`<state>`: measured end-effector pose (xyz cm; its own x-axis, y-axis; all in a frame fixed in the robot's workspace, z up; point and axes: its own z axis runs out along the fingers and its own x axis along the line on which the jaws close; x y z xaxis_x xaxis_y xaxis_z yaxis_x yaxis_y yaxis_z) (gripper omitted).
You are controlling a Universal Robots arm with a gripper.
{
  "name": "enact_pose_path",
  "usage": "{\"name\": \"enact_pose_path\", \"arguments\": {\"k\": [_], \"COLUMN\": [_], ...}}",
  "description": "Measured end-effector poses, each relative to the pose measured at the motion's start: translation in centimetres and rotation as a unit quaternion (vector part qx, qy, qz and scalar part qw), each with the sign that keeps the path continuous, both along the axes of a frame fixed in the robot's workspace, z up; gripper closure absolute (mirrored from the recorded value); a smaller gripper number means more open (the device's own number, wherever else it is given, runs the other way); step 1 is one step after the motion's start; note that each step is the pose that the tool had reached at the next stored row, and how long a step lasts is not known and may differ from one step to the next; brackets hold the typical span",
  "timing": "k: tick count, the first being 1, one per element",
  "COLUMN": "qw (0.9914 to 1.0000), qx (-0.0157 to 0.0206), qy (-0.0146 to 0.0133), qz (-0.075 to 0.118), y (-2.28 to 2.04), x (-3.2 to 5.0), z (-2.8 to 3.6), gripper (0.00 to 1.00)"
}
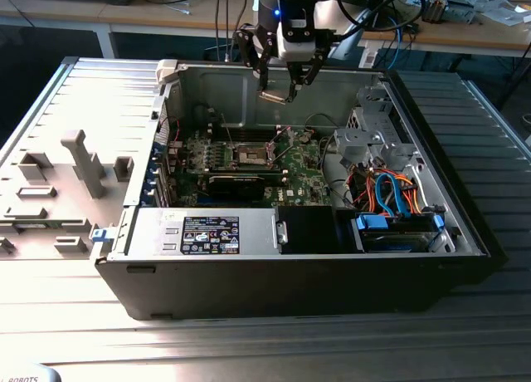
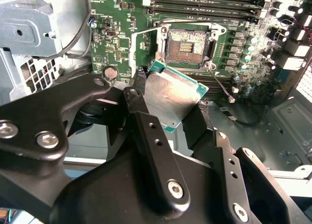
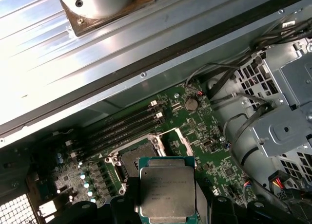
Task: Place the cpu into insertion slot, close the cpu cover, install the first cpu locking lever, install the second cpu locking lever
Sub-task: 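Place the cpu into insertion slot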
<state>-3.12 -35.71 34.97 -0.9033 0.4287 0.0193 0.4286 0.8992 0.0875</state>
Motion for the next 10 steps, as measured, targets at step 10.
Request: {"name": "enact_pose_path", "arguments": {"k": [10], "qw": [0.99998], "qx": [0.0], "qy": [0.0], "qz": [-0.007], "y": [0.0], "x": [0.0], "z": [0.0], "gripper": [0.45]}}
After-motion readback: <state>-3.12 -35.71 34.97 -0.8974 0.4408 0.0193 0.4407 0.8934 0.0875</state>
